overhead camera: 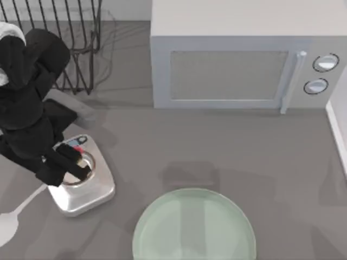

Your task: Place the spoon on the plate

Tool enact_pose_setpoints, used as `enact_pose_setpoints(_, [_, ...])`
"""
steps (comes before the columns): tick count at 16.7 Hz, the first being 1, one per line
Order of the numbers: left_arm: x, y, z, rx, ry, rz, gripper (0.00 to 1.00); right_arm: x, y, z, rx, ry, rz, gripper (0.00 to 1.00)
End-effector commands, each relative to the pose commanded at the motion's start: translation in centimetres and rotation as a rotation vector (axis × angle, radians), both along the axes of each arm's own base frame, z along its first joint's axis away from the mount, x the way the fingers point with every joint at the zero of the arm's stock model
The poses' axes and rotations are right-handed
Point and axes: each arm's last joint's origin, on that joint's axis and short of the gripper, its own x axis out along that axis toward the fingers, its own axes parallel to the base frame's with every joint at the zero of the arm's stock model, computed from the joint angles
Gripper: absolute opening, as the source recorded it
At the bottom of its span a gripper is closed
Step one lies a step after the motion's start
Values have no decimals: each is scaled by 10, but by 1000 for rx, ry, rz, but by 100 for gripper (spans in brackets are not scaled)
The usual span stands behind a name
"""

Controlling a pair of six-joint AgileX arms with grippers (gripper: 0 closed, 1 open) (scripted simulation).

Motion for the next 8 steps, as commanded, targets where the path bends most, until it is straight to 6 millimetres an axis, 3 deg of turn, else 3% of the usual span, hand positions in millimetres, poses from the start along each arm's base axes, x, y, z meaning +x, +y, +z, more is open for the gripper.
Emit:
enact_pose_setpoints(4, [-10,-97,-10,-5,4,-426,0,0,0,0,0,0,0,100])
enact_pose_setpoints(8, [-53,-184,-20,-16,-4,-809,0,0,0,0,0,0,0,100])
